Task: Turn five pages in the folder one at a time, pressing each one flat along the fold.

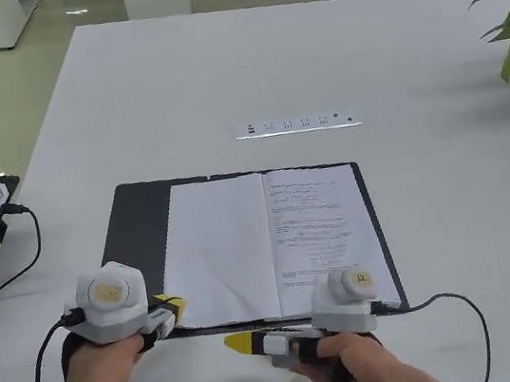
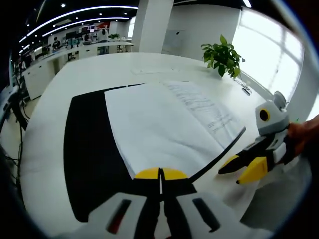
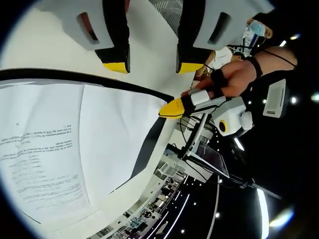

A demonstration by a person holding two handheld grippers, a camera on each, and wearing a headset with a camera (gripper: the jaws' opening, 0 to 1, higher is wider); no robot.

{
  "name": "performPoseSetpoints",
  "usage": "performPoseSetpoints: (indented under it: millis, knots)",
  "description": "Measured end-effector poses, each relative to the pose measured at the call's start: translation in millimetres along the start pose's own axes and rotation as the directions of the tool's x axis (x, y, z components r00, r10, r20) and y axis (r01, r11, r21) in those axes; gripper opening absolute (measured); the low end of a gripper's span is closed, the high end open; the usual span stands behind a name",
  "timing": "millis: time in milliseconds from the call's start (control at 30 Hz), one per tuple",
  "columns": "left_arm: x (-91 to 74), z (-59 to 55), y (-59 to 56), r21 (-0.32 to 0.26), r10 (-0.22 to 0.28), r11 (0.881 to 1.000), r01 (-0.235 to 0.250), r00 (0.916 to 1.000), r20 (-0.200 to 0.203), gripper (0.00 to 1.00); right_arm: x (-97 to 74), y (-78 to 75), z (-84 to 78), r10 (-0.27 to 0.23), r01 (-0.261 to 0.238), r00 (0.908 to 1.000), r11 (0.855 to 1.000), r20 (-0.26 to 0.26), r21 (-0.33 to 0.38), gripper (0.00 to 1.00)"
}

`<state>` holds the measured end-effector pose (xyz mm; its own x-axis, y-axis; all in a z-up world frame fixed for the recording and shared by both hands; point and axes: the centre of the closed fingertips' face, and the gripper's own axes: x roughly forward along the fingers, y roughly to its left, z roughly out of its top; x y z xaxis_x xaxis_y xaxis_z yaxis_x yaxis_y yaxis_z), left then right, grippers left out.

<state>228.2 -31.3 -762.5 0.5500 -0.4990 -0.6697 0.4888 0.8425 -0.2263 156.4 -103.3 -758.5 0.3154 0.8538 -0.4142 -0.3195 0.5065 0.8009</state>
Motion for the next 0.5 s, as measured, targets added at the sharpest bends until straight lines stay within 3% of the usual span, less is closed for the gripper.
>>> performPoseSetpoints:
  millis: [133,233,267,300,500]
  knots:
    - [2.9,-13.2,2.0,-0.005,0.014,1.000,-0.014,0.9993,-0.036,0.00,0.1,-0.8,-2.2,-0.003,0.003,0.9998,1.000,-0.017,-0.019,0.35]
    - [6.4,-33.9,7.7,-0.014,0.047,0.999,-0.049,0.9935,-0.103,0.00,-0.2,-2.4,-2.3,-0.010,0.010,0.9997,1.000,-0.022,-0.023,0.34]
    - [5.5,-36.2,10.6,-0.020,0.065,0.998,-0.067,0.9927,-0.101,0.00,-0.3,-2.6,-2.1,-0.011,0.010,0.9997,1.000,-0.022,-0.024,0.34]
    - [6.3,-28.0,5.2,-0.069,0.048,0.996,-0.051,0.9976,-0.051,0.00,-0.4,-3.0,-1.9,-0.012,0.012,0.9996,1.000,-0.024,-0.028,0.33]
    - [-2.1,-29.3,-3.1,-0.026,0.058,0.998,-0.060,0.9971,-0.048,0.00,-0.6,-3.0,-3.5,-0.025,0.020,0.9980,0.996,-0.058,-0.084,0.29]
